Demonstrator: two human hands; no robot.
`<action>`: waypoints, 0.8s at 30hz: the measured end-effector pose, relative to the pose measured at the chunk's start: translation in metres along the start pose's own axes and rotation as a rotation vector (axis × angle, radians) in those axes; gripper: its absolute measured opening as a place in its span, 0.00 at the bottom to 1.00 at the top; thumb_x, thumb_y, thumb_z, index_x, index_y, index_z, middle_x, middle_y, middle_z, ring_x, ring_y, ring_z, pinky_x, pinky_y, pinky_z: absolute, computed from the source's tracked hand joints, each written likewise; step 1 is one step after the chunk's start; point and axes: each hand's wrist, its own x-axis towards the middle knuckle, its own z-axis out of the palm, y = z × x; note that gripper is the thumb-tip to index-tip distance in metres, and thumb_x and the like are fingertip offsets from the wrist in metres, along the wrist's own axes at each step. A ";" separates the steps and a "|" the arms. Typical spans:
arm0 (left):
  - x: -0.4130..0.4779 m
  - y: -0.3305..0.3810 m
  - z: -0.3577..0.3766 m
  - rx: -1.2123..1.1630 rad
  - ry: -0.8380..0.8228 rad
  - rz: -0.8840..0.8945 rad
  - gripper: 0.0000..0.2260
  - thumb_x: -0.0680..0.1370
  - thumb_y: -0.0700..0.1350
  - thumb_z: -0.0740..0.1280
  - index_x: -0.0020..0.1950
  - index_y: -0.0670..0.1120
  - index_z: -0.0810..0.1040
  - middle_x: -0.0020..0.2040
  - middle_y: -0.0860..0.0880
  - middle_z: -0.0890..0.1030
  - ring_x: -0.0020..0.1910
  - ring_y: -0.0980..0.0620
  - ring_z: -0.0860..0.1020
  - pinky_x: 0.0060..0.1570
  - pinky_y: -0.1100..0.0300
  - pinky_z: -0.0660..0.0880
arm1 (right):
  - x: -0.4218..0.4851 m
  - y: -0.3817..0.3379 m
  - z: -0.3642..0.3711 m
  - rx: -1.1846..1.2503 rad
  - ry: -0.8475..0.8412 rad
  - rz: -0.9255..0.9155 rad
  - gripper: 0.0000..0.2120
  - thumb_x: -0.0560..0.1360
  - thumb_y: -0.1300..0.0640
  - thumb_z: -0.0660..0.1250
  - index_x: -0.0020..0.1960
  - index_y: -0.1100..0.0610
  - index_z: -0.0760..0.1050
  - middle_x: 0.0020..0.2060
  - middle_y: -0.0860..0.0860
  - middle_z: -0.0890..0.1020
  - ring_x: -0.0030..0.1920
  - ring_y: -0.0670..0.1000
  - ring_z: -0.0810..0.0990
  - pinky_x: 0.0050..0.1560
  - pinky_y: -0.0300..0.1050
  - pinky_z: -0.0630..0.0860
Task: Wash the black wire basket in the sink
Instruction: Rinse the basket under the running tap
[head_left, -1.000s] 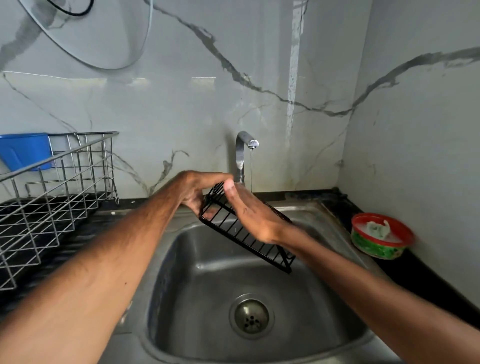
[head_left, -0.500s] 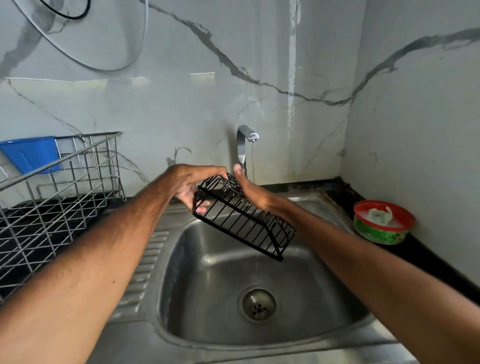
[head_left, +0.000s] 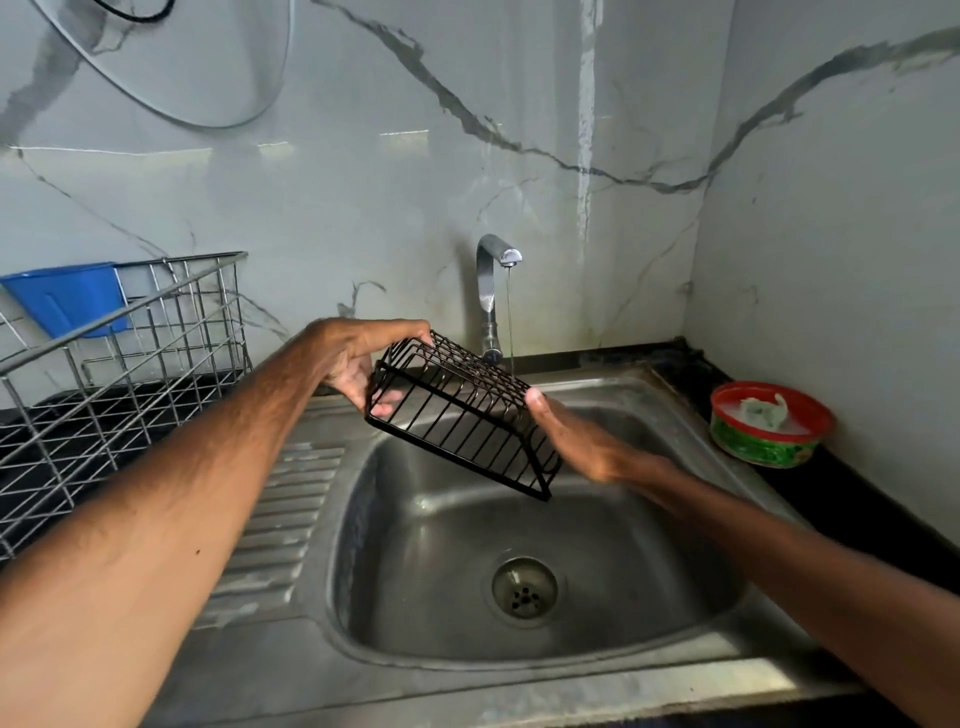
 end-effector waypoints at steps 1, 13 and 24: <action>0.000 -0.001 -0.002 -0.002 0.000 0.002 0.49 0.73 0.58 0.76 0.80 0.32 0.55 0.68 0.29 0.72 0.45 0.40 0.80 0.29 0.48 0.82 | 0.009 0.005 -0.002 0.045 -0.030 0.008 0.51 0.69 0.19 0.33 0.82 0.49 0.45 0.81 0.47 0.47 0.81 0.50 0.46 0.81 0.55 0.44; 0.014 -0.007 -0.006 0.000 -0.002 0.026 0.40 0.71 0.60 0.76 0.72 0.37 0.68 0.58 0.32 0.77 0.35 0.41 0.81 0.31 0.48 0.81 | 0.051 -0.099 0.032 -0.077 0.037 -0.290 0.45 0.75 0.23 0.32 0.83 0.49 0.48 0.82 0.52 0.53 0.81 0.51 0.50 0.78 0.67 0.50; 0.003 -0.021 -0.013 -0.055 -0.002 -0.033 0.50 0.71 0.58 0.75 0.78 0.29 0.56 0.70 0.28 0.72 0.45 0.40 0.81 0.30 0.47 0.82 | 0.007 -0.010 0.025 -0.065 0.175 0.042 0.51 0.73 0.21 0.36 0.67 0.60 0.72 0.65 0.58 0.76 0.64 0.59 0.75 0.69 0.59 0.69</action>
